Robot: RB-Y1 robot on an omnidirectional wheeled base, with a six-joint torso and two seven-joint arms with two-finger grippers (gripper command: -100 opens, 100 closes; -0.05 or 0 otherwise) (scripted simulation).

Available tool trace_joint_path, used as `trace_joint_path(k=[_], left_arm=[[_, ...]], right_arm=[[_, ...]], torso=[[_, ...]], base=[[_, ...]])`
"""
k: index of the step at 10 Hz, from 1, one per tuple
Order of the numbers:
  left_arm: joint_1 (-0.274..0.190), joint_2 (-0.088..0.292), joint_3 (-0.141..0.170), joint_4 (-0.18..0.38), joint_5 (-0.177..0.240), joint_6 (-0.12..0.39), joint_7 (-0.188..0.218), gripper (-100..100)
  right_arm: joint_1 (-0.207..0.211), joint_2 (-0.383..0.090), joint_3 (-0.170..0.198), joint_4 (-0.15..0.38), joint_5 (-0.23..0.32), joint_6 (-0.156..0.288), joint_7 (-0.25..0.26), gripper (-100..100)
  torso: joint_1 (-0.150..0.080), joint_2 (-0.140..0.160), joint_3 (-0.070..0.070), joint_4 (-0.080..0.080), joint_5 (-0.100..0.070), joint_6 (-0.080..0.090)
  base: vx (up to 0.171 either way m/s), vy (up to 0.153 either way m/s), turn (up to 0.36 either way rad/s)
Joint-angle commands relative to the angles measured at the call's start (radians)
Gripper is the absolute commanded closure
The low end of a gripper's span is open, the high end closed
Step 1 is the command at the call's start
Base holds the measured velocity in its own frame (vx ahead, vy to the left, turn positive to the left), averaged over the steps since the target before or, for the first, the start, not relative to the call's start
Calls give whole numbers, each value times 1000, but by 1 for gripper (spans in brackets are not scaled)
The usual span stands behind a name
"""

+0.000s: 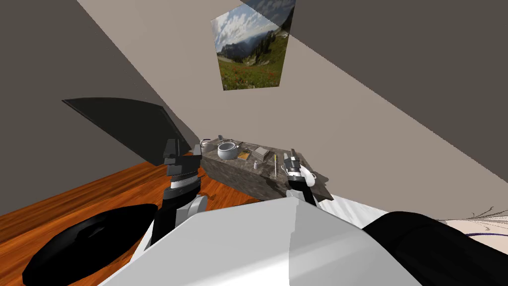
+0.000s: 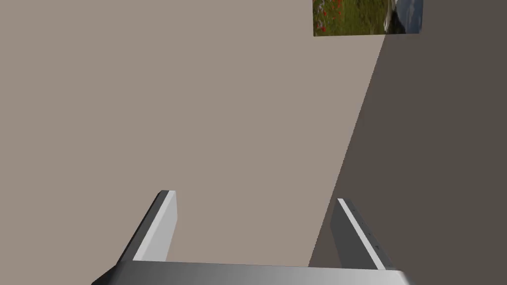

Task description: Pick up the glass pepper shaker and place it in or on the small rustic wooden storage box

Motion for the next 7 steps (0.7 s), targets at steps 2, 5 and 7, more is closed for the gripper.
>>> trace_joint_path(k=[2, 5, 7], left_arm=[[0, 0, 0, 0, 0, 0, 0, 0], [0, 0, 0, 0, 0, 0, 0, 0], [0, 0, 0, 0, 0, 0, 0, 0]], right_arm=[[0, -52, -10, 31, 32, 4, 26, -100], [2, -80, -25, 80, 88, 7, 68, -100], [4, -87, -38, 123, 141, 8, 106, -100]], torso=[[3, 2, 1, 0, 1, 0], [16, 3, 2, 1, 4, 0], [18, 4, 2, 1, 4, 0]], base=[[-37, 106, -112], [-47, 234, -172], [-65, 263, -234]])
